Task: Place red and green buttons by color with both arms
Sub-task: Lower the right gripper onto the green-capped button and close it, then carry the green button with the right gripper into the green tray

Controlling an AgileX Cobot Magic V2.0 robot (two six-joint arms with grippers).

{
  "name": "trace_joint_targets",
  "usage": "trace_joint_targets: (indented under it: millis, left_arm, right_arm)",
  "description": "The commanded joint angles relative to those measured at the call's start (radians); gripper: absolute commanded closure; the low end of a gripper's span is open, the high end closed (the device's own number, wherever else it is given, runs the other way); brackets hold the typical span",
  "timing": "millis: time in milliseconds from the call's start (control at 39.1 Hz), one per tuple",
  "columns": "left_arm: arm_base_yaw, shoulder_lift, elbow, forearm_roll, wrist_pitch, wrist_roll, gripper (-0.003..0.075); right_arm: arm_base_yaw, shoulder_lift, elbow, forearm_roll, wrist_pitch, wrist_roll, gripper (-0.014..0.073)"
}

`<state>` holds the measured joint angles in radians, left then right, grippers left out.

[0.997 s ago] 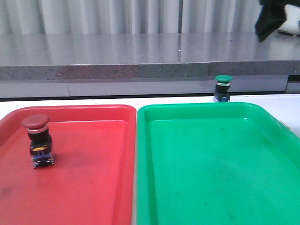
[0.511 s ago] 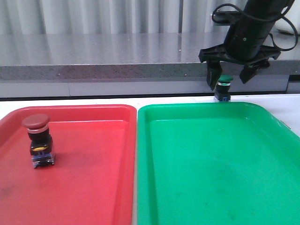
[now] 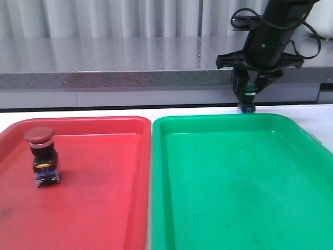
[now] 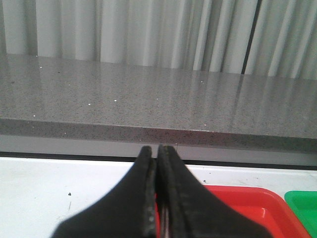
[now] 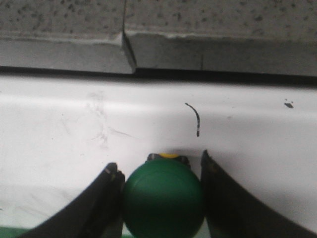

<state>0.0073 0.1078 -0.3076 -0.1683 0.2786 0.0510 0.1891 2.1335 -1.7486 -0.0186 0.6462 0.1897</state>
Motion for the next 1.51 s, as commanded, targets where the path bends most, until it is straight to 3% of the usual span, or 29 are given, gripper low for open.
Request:
trace_joint_targets:
  millis: [0,153,307,690,869,1125,1227,1380,1483]
  left_arm:
    - [0.003,0.011,-0.025,-0.003,-0.084,-0.003,0.0740]
    - [0.003,0.011,-0.025,-0.003,-0.084,-0.003,0.0740]
    - [0.003,0.011,-0.025,-0.003,-0.084,-0.003,0.0740]
    - [0.003,0.011,-0.025,-0.003,-0.084,-0.003,0.0740]
    - [0.003,0.011,-0.025,-0.003,-0.084,-0.003,0.0740]
    - [0.003,0.011,-0.025,-0.003,-0.084,-0.003,0.0740]
    - [0.003,0.011,-0.025,-0.003,-0.084,-0.003,0.0740]
    - [0.003,0.011,-0.025,-0.003,-0.084,-0.003,0.0740]
    - [0.003,0.011,-0.025,-0.003,-0.084,-0.003,0.0740]
  right_arm:
    - [-0.009,-0.105,-0.035,-0.001,-0.028,-0.001,0.0466]
    - [-0.003,-0.190,-0.025,-0.001,0.013,-0.001,0.0465]
    - [0.025,-0.324,0.091,-0.001,-0.026,-0.002,0.0465]
    - [0.203,-0.704,0.684,0.019,-0.215,-0.001,0.0463]
    - [0.275,-0.694,0.845,0.024,-0.321,-0.001,0.0463]
    - [0.282,-0.638,0.870,0.027,-0.341,-0.001,0.0456]
    - [0.282,-0.640,0.870,0.027,-0.340,-0.001,0.0368]
    - [0.282,-0.641,0.870,0.027,-0.329,-0.001,0.0148]
    - [0.282,-0.647,0.865,0.047,-0.323,-0.001,0.0069]
